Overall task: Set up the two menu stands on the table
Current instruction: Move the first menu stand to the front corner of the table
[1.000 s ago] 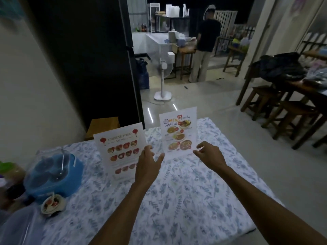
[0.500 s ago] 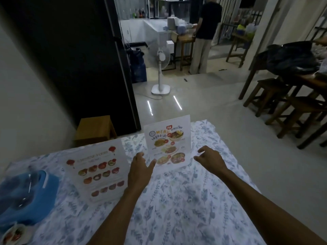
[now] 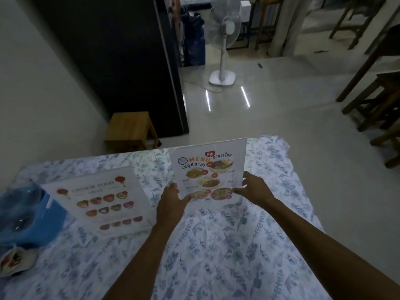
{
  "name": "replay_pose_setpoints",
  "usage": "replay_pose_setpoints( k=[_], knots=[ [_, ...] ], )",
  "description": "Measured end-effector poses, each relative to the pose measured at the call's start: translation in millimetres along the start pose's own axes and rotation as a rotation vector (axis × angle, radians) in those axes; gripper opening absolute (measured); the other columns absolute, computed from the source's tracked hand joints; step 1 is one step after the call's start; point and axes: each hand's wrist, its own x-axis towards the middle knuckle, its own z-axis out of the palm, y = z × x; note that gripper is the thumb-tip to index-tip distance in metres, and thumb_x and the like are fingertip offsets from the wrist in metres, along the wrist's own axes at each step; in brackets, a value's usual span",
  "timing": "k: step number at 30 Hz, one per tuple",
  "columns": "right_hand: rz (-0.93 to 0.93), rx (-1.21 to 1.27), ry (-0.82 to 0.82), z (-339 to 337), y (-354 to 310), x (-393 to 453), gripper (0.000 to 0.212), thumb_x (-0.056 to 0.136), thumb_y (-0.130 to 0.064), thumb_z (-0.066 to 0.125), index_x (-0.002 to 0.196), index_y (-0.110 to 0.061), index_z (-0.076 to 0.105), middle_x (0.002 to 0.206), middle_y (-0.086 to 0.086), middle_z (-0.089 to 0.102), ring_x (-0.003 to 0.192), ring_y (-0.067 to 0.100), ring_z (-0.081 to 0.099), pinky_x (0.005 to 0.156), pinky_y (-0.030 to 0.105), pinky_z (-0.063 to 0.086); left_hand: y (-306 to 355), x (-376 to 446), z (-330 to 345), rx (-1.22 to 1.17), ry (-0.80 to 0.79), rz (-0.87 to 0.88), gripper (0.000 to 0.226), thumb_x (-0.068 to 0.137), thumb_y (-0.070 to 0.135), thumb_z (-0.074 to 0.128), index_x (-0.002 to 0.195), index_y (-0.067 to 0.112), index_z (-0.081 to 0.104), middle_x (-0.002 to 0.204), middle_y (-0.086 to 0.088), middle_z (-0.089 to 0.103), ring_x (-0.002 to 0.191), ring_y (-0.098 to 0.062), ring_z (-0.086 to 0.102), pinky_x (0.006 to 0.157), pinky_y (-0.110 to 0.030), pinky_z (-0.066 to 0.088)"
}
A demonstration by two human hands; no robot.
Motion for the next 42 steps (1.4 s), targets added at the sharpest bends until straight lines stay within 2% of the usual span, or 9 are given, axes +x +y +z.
replay_pose_setpoints(
  k=[4, 6, 9, 12, 17, 21, 29, 34, 42],
  knots=[
    [-0.059, 0.029, -0.059, 1, 2, 6, 0.051, 0.080, -0.040, 0.077, 0.125, -0.019, 0.067, 0.123, 0.006, 0.071, 0.103, 0.024, 0.068, 0.082, 0.035, 0.055, 4, 3, 2, -0.067, -0.006, -0.003, 0.049, 0.081, 0.038, 0.081, 0.122, 0.015, 0.067, 0.114, -0.004, 0.074, 0.097, -0.021, 0.072, 0.080, -0.044, 0.061],
    [-0.069, 0.039, -0.071, 1, 5, 8, 0.045, 0.082, -0.040, 0.076, 0.122, -0.020, 0.070, 0.121, 0.004, 0.073, 0.100, 0.022, 0.069, 0.082, 0.034, 0.056, 4, 3, 2, -0.100, -0.012, -0.004, 0.046, 0.081, 0.033, 0.082, 0.122, 0.015, 0.069, 0.113, -0.002, 0.076, 0.095, -0.016, 0.073, 0.079, -0.035, 0.062],
    [-0.081, 0.048, -0.070, 3, 10, 9, 0.042, 0.084, -0.036, 0.075, 0.123, -0.020, 0.070, 0.119, 0.004, 0.074, 0.098, 0.019, 0.069, 0.082, 0.033, 0.055, 5, 4, -2, -0.127, -0.049, 0.034, 0.046, 0.080, 0.037, 0.082, 0.120, 0.018, 0.072, 0.112, 0.005, 0.076, 0.093, -0.004, 0.070, 0.072, -0.014, 0.053],
    [-0.086, 0.031, -0.055, 6, 12, 9, 0.040, 0.085, -0.036, 0.073, 0.122, -0.020, 0.069, 0.116, 0.002, 0.075, 0.095, 0.019, 0.069, 0.081, 0.037, 0.057, 5, 8, -6, -0.042, -0.058, 0.060, 0.046, 0.081, 0.042, 0.080, 0.118, 0.016, 0.074, 0.110, 0.002, 0.077, 0.088, -0.007, 0.072, 0.068, -0.016, 0.051],
    [-0.080, 0.041, -0.053, 3, 15, 12, 0.039, 0.085, -0.039, 0.073, 0.121, -0.023, 0.070, 0.112, -0.001, 0.076, 0.091, 0.017, 0.070, 0.081, 0.040, 0.059, 13, 13, -8, 0.044, -0.051, 0.102, 0.040, 0.084, 0.038, 0.078, 0.115, 0.012, 0.075, 0.107, -0.001, 0.078, 0.079, -0.001, 0.068, 0.058, -0.001, 0.041],
    [-0.065, 0.062, -0.015, -15, 21, 16, 0.038, 0.086, -0.038, 0.072, 0.120, -0.023, 0.070, 0.114, -0.001, 0.075, 0.094, 0.018, 0.069, 0.083, 0.039, 0.057, 34, 25, 0, 0.035, -0.060, 0.101, 0.039, 0.084, 0.036, 0.079, 0.115, 0.013, 0.075, 0.110, -0.003, 0.077, 0.091, -0.015, 0.073, 0.067, -0.018, 0.052],
    [-0.020, 0.036, 0.128, -89, 42, 29, 0.040, 0.083, -0.045, 0.072, 0.117, -0.024, 0.071, 0.113, 0.001, 0.076, 0.091, 0.020, 0.068, 0.078, 0.039, 0.056, 108, 57, 35, -0.033, -0.077, 0.212, 0.044, 0.084, 0.038, 0.079, 0.119, 0.013, 0.073, 0.113, -0.005, 0.076, 0.097, -0.023, 0.073, 0.081, -0.041, 0.061],
    [-0.002, 0.001, 0.180, -132, 59, 43, 0.045, 0.084, -0.045, 0.072, 0.122, -0.021, 0.069, 0.118, 0.006, 0.074, 0.099, 0.025, 0.069, 0.083, 0.041, 0.056, 147, 77, 61, -0.069, -0.093, 0.254, 0.047, 0.083, 0.041, 0.079, 0.121, 0.015, 0.072, 0.112, -0.004, 0.076, 0.095, -0.022, 0.073, 0.080, -0.041, 0.061],
    [0.032, -0.014, 0.228, -169, 82, 78, 0.047, 0.084, -0.043, 0.072, 0.123, -0.017, 0.067, 0.121, 0.009, 0.072, 0.102, 0.029, 0.070, 0.087, 0.045, 0.057, 195, 106, 91, -0.001, -0.090, 0.263, 0.042, 0.082, 0.048, 0.078, 0.102, 0.011, 0.073, 0.090, -0.004, 0.076, 0.080, -0.023, 0.071, 0.069, -0.037, 0.059]
  ],
)
